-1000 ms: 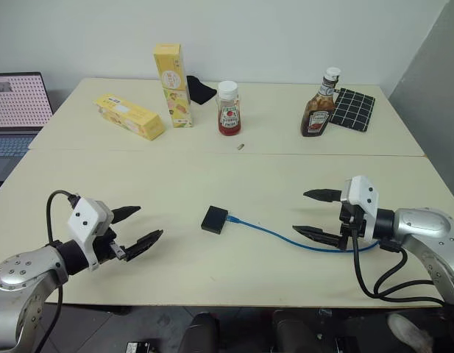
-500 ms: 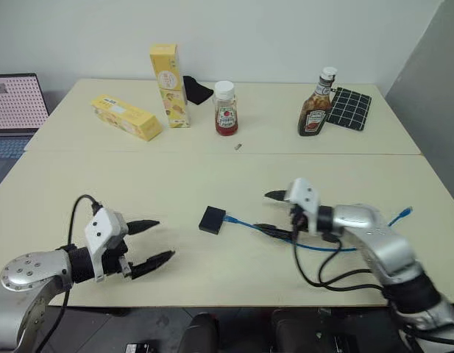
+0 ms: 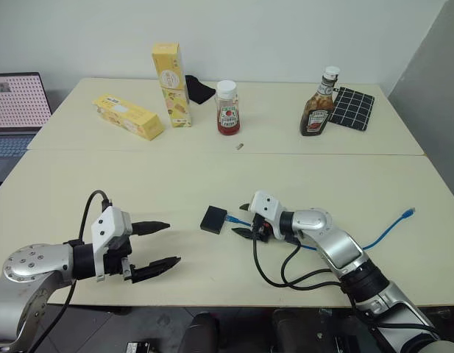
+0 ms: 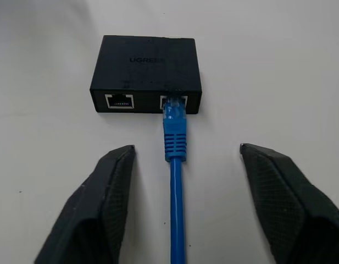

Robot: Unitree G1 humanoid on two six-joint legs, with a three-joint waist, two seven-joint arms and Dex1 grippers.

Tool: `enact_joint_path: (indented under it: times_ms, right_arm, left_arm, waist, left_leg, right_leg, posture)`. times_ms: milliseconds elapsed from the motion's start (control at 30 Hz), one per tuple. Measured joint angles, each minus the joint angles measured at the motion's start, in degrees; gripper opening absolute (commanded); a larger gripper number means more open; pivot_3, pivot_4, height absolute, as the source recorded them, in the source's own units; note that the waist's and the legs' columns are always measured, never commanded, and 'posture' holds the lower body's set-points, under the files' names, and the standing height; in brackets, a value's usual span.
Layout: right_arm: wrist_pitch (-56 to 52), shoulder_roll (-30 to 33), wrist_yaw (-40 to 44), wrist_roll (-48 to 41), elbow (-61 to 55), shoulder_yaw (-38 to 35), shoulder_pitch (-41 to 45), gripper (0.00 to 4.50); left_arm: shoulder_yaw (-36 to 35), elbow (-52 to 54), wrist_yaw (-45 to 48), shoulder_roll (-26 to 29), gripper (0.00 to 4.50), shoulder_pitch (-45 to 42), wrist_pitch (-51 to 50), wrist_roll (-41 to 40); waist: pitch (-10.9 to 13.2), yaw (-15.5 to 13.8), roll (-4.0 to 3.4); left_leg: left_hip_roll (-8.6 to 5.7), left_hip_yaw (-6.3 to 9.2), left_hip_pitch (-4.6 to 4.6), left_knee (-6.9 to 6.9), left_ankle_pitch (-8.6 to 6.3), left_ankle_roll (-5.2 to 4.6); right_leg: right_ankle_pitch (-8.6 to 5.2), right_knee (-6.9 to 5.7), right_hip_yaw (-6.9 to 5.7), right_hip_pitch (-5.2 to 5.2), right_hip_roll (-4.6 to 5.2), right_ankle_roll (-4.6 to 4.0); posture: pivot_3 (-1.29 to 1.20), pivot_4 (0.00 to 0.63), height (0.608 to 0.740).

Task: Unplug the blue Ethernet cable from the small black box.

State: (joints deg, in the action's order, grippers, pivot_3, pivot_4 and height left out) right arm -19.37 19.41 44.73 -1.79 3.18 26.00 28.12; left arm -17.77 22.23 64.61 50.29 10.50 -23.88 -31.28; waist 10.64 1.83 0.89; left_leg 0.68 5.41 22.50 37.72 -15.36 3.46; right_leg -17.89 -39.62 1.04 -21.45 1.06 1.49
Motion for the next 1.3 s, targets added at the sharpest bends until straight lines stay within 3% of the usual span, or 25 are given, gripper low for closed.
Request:
enact_joint_path:
  times_ms: [333,467,600,800,1267,1300]
  right_arm:
    - [0.1,-0.8,0.2,3.4,-0.7,1.1,0.4,0.09]
    - [2.1,0.7,0.2,5.3,-0.8,1.1,0.7,0.08]
    - [7.4,5.4,0.6,7.6,-1.5,0.0,1.8,0.08]
    - [23.7,11.5,2.4,10.5,-3.5,-0.6,5.3,0.07]
    - [40.3,10.2,2.8,11.5,-4.3,-0.7,7.4,0.07]
    - [40.7,10.1,2.7,11.5,-4.3,-0.7,7.5,0.07]
  left_arm:
    - [1.4,-1.6,-0.3,0.0,4.50,-1.9,0.3,1.1]
    - [1.6,-3.0,-1.2,-0.5,4.50,-3.2,-0.1,0.9]
    - [1.6,-5.4,-6.4,-3.8,4.50,-8.2,-6.8,-3.3]
    - [1.1,-7.4,-9.2,-6.3,4.50,-15.0,-17.0,-12.6]
    - [6.5,-9.8,-8.9,-11.7,4.50,-21.8,-20.5,-15.2]
    - [6.7,-10.0,-8.9,-12.0,4.32,-22.2,-20.7,-15.4]
  waist:
    - [0.0,0.0,0.00]
    - [0.0,-0.1,-0.02]
    - [0.0,-0.1,0.03]
    - [0.0,0.3,0.01]
    - [0.0,0.0,0.01]
    - [0.0,0.0,0.01]
  left_leg:
    - [-0.01,0.00,-0.02,0.00,0.00,0.00]
    - [-0.02,0.01,-0.02,0.01,0.00,0.00]
    - [-0.04,0.04,0.03,0.09,0.00,0.00]
    - [-0.01,0.01,0.03,0.07,0.00,0.00]
    - [0.00,0.04,0.04,0.13,0.02,0.03]
    - [0.00,0.04,0.04,0.13,0.02,0.03]
  right_leg:
    - [0.00,-0.04,-0.01,0.00,-0.01,0.00]
    - [0.00,-0.05,-0.01,0.00,0.00,0.00]
    - [0.00,-0.05,-0.04,0.01,0.00,0.00]
    - [-0.02,-0.15,0.00,-0.09,0.02,-0.02]
    - [-0.03,-0.24,-0.01,-0.07,0.02,-0.05]
    - [-0.03,-0.24,-0.01,-0.08,0.02,-0.05]
  posture:
    - [0.00,0.150,0.740]
    - [0.00,0.150,0.740]
    - [0.00,0.150,0.740]
    - [0.00,0.150,0.740]
    - [0.00,0.150,0.740]
    - [0.00,0.150,0.740]
